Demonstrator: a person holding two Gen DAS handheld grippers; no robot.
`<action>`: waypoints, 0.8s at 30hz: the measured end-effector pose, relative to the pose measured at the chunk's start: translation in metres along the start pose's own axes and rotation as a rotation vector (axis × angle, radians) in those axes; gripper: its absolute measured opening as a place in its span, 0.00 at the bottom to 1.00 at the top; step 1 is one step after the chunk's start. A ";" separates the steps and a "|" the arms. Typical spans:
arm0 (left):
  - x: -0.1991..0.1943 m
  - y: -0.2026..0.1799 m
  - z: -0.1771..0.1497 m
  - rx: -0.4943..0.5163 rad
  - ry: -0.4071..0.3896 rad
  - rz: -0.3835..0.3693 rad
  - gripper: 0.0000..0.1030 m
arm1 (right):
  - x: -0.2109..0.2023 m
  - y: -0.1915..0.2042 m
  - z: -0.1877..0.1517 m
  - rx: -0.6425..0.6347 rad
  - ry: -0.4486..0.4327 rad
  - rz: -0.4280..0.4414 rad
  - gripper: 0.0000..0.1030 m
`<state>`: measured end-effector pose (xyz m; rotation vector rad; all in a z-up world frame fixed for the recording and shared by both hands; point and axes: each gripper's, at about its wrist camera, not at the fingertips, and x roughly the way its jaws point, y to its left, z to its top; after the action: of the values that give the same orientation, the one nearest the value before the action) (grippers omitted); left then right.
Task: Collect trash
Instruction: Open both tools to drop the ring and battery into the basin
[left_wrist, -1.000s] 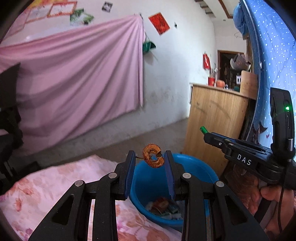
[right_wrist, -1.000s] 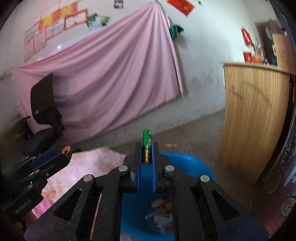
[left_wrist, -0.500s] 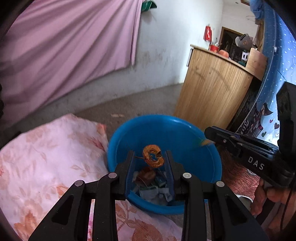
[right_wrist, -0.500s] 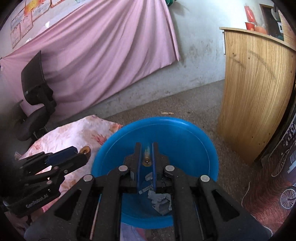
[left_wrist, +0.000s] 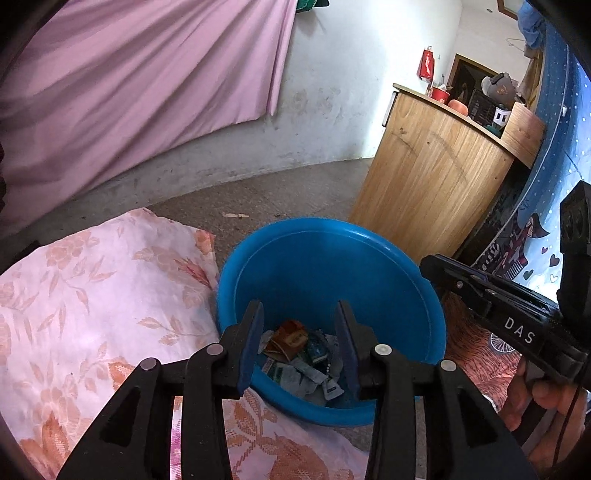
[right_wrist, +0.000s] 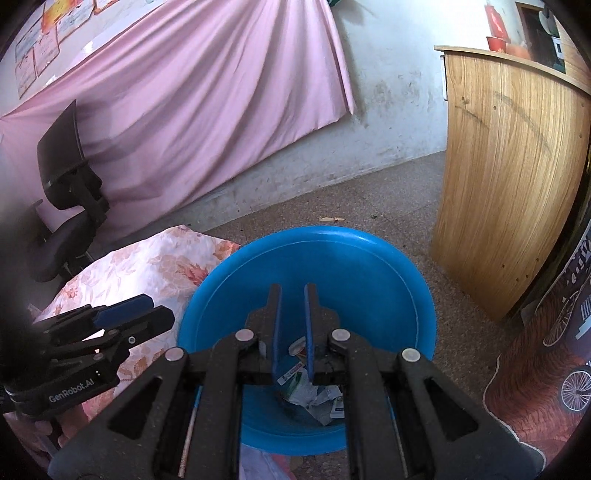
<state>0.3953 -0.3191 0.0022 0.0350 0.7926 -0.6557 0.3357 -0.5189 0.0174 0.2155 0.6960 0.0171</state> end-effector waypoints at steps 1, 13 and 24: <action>0.000 0.001 0.000 -0.002 -0.001 0.003 0.33 | 0.000 0.000 0.000 0.000 0.000 0.001 0.39; -0.015 0.015 -0.002 -0.029 -0.038 0.060 0.33 | -0.002 0.007 0.001 0.002 -0.003 0.004 0.43; -0.051 0.038 -0.012 -0.097 -0.069 0.180 0.49 | -0.010 0.018 0.004 0.005 -0.026 0.027 0.87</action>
<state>0.3820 -0.2582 0.0200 -0.0051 0.7448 -0.4456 0.3319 -0.5034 0.0305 0.2296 0.6676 0.0381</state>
